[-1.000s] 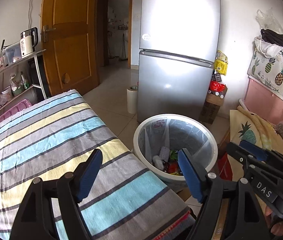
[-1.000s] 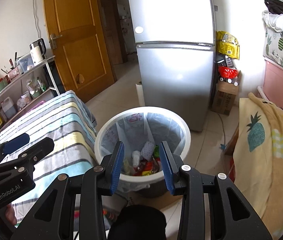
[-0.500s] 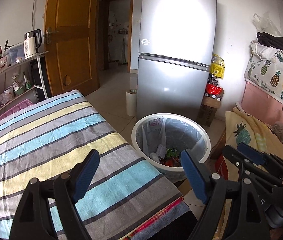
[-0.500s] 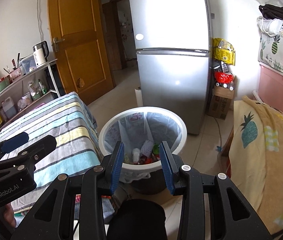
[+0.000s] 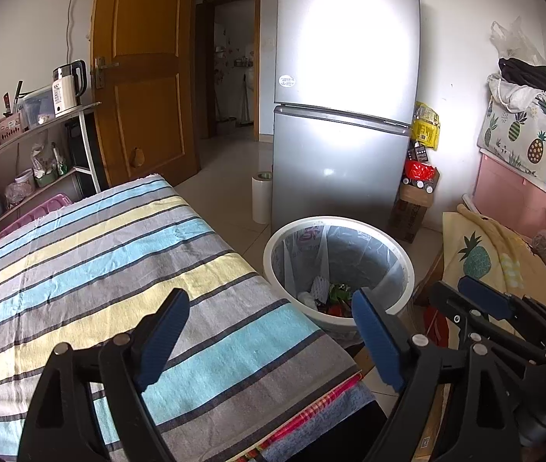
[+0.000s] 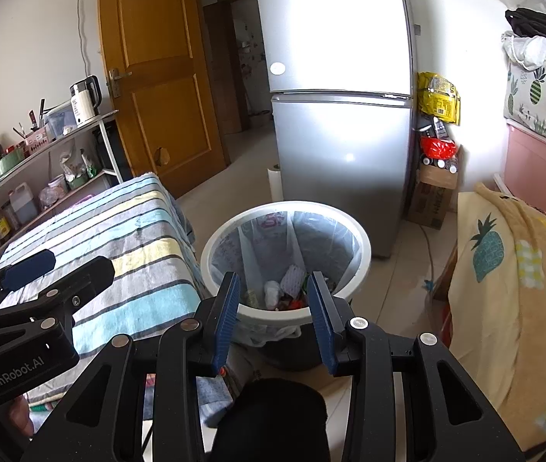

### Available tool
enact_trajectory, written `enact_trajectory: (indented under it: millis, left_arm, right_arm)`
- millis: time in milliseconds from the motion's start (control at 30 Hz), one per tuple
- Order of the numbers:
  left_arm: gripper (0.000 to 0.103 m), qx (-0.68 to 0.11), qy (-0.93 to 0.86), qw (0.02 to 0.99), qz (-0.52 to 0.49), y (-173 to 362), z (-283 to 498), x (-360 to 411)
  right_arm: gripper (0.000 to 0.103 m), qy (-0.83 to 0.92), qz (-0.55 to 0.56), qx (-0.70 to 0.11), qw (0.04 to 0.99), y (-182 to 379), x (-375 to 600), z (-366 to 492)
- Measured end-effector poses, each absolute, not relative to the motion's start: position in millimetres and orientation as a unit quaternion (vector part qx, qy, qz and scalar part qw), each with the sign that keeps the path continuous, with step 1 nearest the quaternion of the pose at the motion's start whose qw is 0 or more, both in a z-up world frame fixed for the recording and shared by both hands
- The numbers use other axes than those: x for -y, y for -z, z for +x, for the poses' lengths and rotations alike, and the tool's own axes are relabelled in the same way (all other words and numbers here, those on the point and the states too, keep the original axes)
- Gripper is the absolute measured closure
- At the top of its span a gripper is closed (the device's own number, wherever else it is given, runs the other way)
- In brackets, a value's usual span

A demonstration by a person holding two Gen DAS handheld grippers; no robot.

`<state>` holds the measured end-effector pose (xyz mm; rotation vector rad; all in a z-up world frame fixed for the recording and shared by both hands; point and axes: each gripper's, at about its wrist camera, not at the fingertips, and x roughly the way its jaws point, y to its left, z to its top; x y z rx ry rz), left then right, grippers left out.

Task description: Collect trash

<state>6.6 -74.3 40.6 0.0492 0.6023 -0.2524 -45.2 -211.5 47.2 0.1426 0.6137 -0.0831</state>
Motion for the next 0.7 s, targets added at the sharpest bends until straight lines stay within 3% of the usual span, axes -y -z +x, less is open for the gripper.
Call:
enact_trajectory:
  millis: [700]
  left_arm:
    - [0.015,-0.298,0.123,0.946,0.026,-40.7,5.3,75.7]
  right_arm:
    - [0.065,0.039,0.071,-0.302,0.950,-47.0,210.9,-45.5]
